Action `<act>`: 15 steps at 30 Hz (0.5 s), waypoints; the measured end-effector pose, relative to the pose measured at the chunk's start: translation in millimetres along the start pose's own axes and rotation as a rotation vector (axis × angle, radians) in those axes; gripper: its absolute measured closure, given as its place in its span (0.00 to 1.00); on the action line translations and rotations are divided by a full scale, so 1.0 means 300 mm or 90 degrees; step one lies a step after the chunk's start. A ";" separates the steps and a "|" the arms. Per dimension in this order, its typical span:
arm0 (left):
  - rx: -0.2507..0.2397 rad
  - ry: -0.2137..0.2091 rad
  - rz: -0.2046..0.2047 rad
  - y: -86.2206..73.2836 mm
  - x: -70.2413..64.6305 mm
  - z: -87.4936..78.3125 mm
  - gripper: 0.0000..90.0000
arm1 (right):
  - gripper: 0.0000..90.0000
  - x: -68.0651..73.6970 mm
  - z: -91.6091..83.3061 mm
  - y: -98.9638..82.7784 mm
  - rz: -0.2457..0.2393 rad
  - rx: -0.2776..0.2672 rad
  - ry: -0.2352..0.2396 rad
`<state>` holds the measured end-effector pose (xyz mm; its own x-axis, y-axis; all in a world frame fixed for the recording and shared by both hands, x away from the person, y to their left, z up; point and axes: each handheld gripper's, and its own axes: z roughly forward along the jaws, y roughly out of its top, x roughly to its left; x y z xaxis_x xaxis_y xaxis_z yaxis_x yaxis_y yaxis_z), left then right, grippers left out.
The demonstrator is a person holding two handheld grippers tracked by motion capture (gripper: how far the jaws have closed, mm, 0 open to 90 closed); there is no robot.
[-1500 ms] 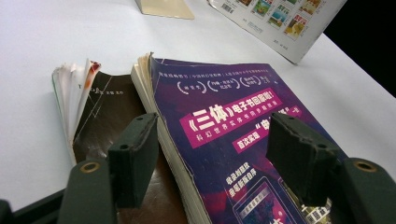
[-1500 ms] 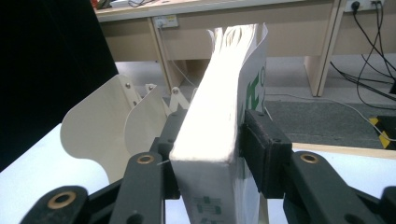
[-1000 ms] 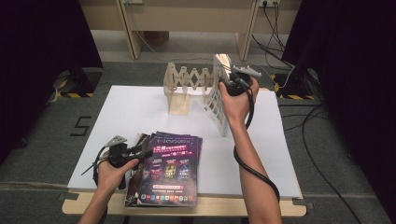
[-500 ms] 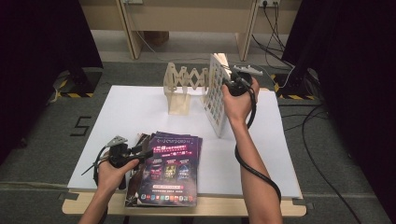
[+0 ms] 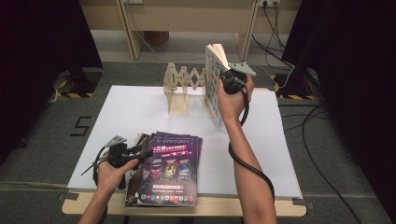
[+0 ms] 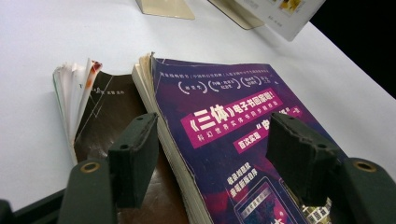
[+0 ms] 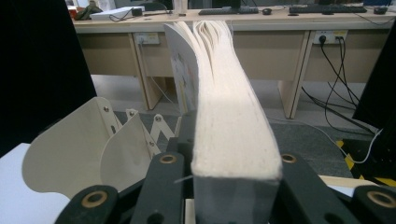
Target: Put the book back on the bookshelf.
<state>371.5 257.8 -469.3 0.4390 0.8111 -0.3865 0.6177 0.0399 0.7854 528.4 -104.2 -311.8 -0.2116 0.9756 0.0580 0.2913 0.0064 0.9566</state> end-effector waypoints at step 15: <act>-0.003 0.003 -0.002 -0.004 0.003 -0.006 0.37 | 0.73 0.018 0.043 -0.076 -0.005 0.054 0.045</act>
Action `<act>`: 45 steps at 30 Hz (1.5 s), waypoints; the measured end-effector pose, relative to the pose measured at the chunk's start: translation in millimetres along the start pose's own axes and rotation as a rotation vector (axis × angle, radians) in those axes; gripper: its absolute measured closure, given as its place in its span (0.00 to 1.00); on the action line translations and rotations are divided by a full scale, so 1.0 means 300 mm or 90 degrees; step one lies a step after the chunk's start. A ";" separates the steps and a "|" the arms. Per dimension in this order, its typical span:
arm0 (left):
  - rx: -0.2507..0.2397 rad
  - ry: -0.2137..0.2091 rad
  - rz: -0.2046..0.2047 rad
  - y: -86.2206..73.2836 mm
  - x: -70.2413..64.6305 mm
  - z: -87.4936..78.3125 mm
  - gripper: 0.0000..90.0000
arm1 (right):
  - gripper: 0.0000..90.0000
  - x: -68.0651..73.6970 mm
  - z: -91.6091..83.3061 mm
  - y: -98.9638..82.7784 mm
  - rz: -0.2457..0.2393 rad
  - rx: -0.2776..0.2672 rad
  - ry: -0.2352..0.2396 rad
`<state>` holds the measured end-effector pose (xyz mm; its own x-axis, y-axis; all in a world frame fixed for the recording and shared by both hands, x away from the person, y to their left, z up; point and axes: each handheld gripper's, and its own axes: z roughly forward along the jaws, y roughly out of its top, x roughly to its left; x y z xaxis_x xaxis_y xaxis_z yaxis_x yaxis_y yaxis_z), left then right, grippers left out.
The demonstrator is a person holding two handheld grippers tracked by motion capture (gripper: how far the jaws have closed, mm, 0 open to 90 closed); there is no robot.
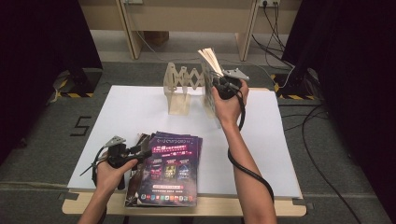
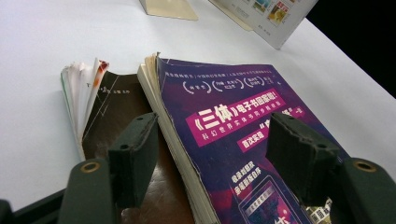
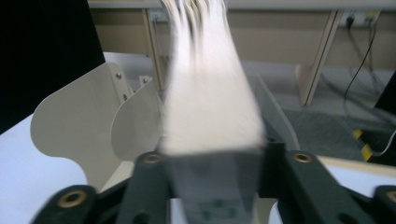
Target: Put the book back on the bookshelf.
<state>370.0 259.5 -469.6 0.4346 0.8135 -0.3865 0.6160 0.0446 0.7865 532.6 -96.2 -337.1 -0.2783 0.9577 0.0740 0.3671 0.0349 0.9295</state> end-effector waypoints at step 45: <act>0.001 0.005 -0.002 -0.002 0.010 -0.002 0.37 | 0.83 0.057 0.069 -0.043 0.072 0.064 -0.019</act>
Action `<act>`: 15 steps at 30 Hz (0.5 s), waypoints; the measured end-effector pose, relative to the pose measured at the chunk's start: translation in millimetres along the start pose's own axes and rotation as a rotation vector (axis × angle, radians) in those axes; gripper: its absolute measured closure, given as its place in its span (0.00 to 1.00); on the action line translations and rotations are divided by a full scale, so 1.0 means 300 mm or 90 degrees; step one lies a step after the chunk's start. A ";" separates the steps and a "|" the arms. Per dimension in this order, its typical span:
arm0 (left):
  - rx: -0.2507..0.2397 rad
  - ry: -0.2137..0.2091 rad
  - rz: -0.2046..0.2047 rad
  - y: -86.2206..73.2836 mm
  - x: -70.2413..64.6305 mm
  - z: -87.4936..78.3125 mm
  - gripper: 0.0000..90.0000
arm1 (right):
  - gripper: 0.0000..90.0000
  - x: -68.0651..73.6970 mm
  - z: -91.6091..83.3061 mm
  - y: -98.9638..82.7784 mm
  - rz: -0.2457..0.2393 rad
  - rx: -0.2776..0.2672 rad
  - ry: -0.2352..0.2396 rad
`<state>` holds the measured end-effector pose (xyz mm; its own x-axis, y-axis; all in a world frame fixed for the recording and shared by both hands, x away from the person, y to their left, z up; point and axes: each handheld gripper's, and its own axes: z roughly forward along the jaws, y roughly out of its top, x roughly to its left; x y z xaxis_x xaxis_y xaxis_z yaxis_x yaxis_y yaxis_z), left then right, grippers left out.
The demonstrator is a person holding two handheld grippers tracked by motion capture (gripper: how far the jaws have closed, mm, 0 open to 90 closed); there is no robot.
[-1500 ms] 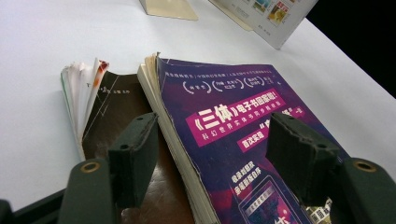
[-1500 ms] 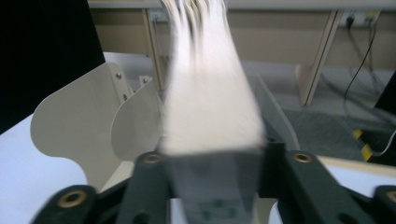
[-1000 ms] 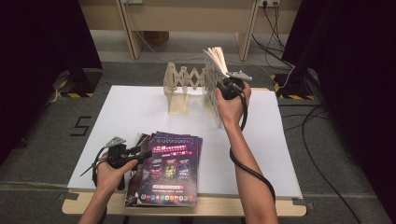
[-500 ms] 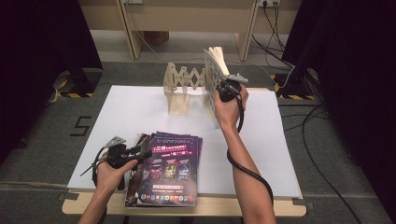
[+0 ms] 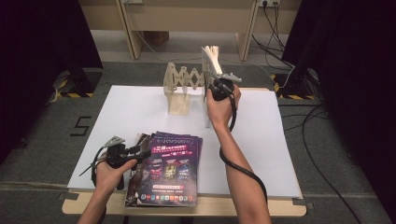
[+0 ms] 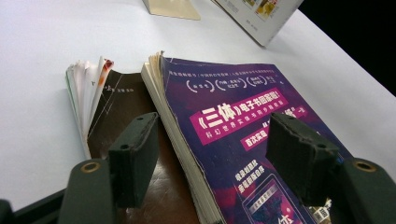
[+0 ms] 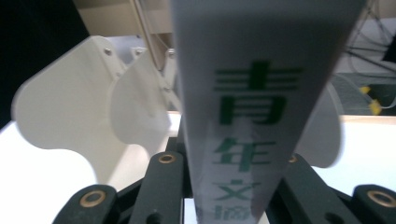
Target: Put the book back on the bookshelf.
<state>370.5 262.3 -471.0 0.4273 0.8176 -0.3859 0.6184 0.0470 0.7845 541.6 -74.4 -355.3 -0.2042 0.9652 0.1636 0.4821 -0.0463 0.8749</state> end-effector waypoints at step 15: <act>-0.006 0.004 -0.001 0.004 0.009 -0.012 0.37 | 0.83 0.024 -0.011 0.015 -0.034 -0.010 -0.010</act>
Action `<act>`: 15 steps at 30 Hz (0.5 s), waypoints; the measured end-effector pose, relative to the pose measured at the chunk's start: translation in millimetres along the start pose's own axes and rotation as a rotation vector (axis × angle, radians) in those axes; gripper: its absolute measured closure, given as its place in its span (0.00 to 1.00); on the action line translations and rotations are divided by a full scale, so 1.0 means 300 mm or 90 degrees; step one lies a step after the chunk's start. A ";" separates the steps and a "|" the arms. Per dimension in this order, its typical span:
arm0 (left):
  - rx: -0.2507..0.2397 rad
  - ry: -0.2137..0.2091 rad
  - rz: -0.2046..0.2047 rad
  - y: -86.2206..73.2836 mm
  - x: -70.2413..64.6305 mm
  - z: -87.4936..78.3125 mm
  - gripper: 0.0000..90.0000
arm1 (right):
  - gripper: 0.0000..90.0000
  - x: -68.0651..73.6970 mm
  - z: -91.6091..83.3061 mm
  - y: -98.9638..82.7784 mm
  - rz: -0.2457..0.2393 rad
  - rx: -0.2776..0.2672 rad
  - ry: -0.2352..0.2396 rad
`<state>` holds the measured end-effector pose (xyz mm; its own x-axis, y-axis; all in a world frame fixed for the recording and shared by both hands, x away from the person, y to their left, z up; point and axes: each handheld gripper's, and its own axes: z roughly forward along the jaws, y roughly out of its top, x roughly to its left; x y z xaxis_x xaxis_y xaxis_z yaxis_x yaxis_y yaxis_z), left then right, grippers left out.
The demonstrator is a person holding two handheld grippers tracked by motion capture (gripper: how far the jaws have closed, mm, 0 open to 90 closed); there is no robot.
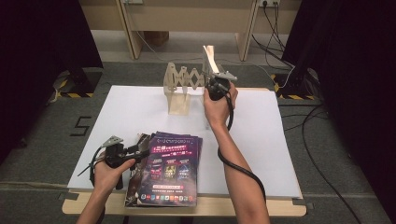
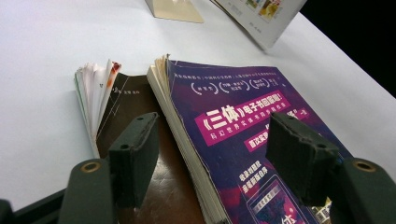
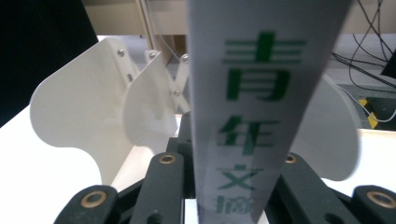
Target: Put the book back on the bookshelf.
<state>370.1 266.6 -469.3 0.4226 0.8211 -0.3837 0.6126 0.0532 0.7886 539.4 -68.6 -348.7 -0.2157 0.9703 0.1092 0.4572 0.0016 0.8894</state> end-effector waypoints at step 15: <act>0.004 -0.003 0.003 -0.003 -0.001 0.008 0.37 | 0.83 0.067 -0.014 0.008 -0.029 -0.016 0.050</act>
<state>371.1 265.1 -470.9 0.4281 0.8190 -0.3821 0.6149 0.0459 0.7873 532.5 -50.0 -342.5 -0.3031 0.9476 0.1011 0.4235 0.0389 0.9050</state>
